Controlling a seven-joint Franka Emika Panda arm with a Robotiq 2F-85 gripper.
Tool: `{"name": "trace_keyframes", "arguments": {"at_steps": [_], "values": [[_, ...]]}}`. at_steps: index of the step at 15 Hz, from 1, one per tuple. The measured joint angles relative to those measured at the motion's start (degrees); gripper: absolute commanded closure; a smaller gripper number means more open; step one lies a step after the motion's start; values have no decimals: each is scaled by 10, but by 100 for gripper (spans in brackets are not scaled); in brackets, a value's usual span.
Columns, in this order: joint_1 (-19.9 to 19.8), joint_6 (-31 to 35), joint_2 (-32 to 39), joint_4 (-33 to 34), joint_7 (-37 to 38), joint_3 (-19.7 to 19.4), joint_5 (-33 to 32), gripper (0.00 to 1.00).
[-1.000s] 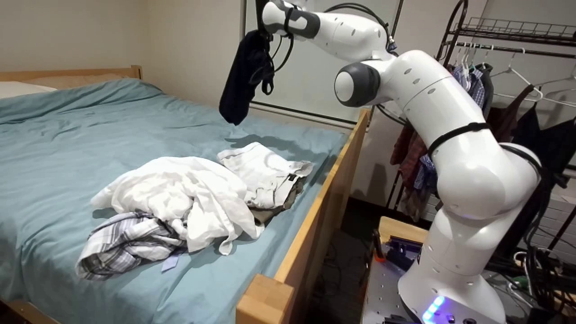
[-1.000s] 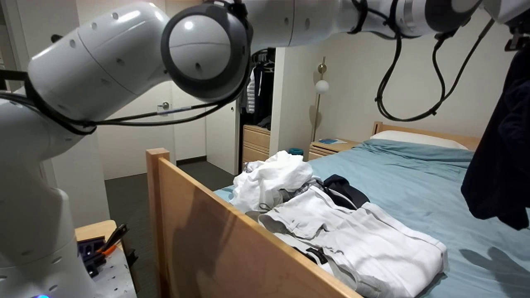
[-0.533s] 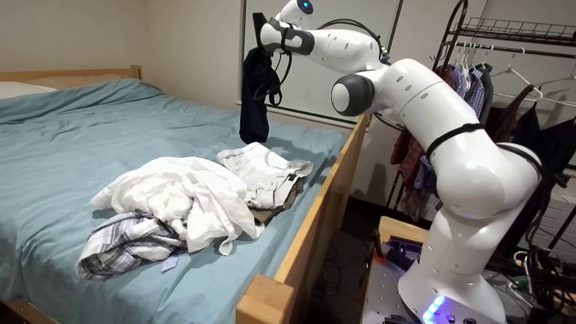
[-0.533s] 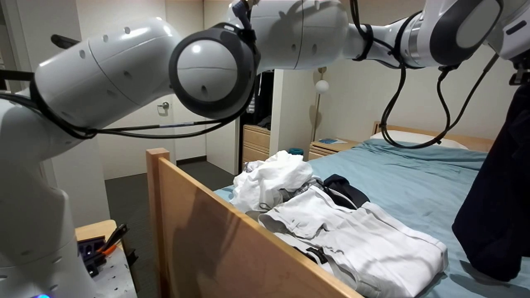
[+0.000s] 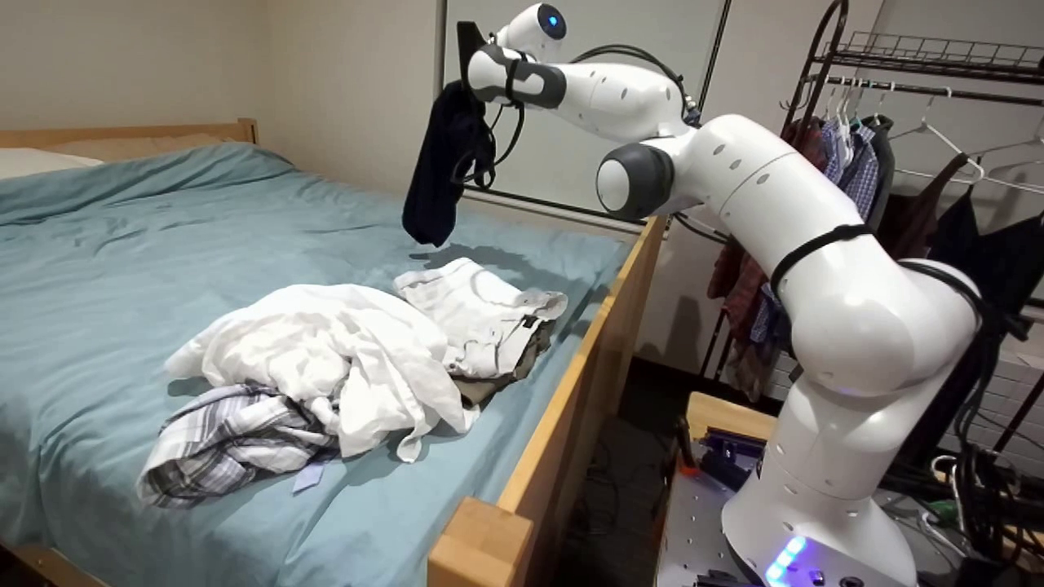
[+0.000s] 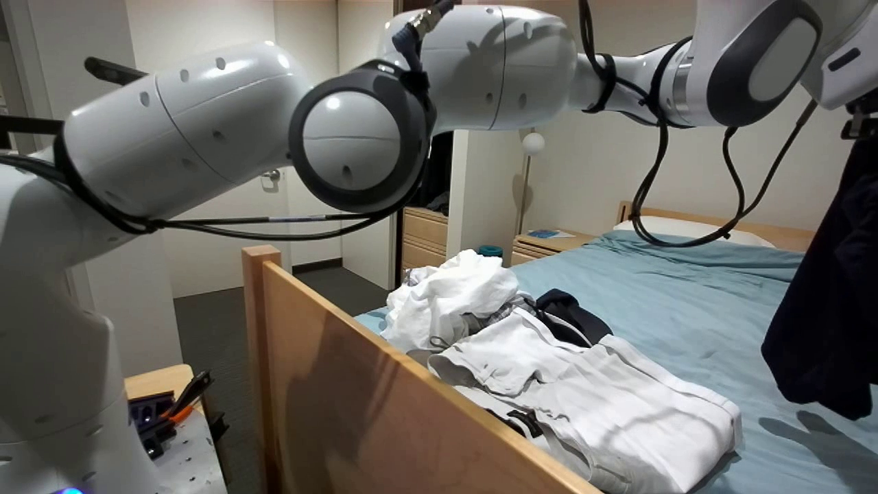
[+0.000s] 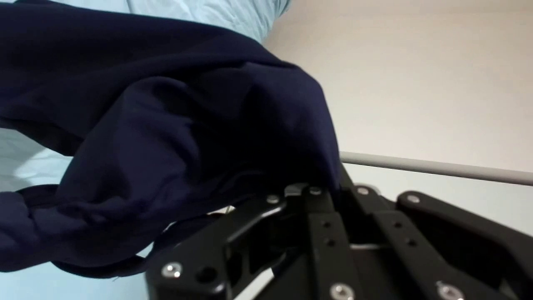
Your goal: Pick the black cloth and put it on the right on the bed
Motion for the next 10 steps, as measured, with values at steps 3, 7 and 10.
{"name": "trace_keyframes", "arguments": {"at_steps": [3, 7, 10], "values": [[-1, 10, 7, 5, -5, 11, 0, 92], [-9, -55, 7, 16, -70, 65, 12, 90], [-17, -128, 6, 32, -114, 93, 20, 63]]}}
